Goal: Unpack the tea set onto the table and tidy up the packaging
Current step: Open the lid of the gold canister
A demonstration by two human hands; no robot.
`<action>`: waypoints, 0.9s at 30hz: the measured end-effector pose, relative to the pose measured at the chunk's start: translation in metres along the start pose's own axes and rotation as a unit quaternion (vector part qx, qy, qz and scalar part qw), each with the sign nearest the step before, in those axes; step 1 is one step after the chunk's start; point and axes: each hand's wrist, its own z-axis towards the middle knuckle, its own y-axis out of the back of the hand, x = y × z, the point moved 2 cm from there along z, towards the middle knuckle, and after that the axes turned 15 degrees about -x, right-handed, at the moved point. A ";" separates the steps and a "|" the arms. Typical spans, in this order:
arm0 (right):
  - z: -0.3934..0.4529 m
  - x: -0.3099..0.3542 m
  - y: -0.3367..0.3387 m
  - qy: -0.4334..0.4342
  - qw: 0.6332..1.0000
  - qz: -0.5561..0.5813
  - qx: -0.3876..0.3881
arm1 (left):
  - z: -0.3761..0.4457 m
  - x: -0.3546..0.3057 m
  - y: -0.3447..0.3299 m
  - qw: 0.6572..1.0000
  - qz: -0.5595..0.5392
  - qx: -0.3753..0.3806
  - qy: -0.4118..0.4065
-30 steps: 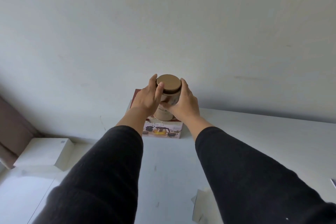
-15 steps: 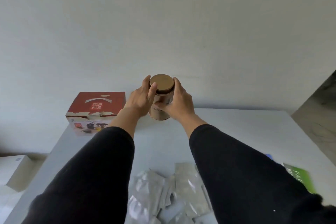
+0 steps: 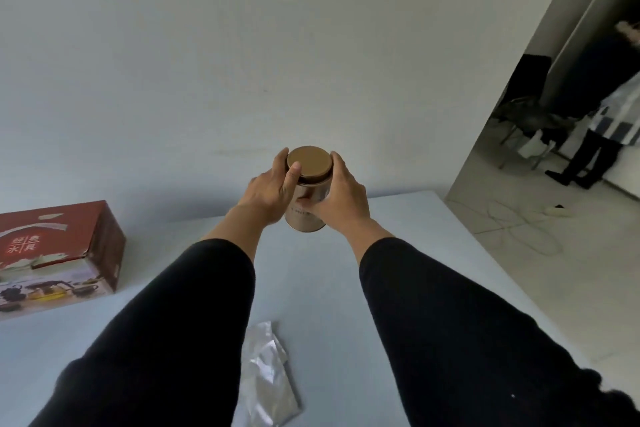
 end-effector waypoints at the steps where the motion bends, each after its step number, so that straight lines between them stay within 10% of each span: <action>1: 0.005 -0.010 0.004 -0.006 1.000 -0.003 0.002 | 0.004 -0.004 -0.011 1.000 -0.002 0.008 -0.001; 27: 0.124 -0.261 -0.060 -0.081 0.982 0.050 0.165 | 0.098 0.001 -0.271 0.984 0.006 0.126 0.124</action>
